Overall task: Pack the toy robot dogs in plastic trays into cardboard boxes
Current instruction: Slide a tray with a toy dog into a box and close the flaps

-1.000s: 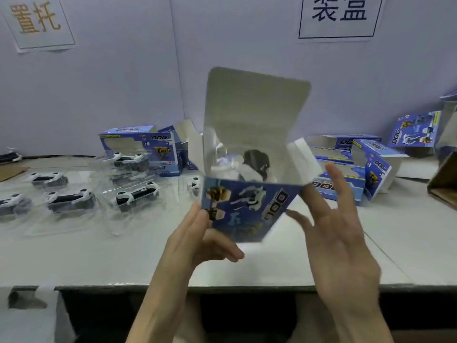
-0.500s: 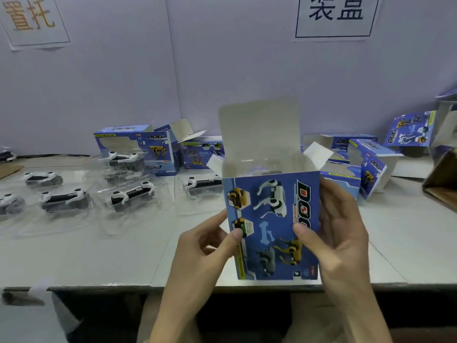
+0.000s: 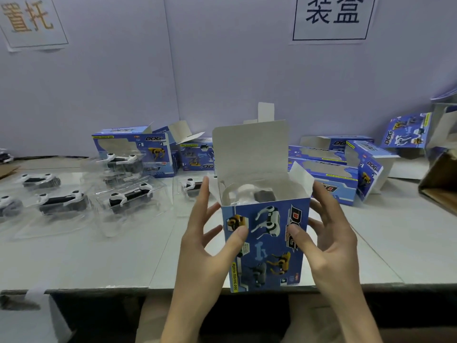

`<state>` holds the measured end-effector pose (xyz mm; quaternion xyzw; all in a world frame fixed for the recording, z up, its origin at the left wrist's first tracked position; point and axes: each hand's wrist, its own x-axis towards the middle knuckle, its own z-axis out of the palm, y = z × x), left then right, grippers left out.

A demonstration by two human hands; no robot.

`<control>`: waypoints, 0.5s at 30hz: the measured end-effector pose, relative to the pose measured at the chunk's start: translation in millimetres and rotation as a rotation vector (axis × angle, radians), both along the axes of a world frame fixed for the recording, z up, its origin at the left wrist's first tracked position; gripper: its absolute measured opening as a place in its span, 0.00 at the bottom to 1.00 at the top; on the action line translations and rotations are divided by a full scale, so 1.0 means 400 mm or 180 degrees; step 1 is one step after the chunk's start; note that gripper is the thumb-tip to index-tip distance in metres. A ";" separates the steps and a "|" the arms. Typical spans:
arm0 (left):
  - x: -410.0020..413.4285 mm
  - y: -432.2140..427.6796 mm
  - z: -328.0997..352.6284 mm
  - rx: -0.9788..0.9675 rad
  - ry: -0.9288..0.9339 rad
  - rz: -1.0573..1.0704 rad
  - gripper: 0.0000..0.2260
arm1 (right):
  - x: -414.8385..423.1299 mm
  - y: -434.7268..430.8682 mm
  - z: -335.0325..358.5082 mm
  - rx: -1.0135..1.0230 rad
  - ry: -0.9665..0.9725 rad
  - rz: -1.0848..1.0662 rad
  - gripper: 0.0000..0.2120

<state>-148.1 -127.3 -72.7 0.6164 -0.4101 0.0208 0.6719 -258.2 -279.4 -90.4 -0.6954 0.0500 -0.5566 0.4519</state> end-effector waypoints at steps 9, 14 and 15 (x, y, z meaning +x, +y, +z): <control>0.004 -0.040 0.044 0.0327 -0.1285 0.0228 0.23 | -0.018 -0.002 0.014 -0.0253 0.0149 -0.0039 0.30; 0.047 -0.038 0.104 0.1120 -0.1947 0.0211 0.20 | -0.010 0.001 0.028 -0.0149 0.0216 0.0206 0.26; 0.054 -0.040 0.121 0.1363 -0.2254 0.0304 0.23 | -0.009 -0.003 0.032 -0.0181 0.0267 0.0170 0.25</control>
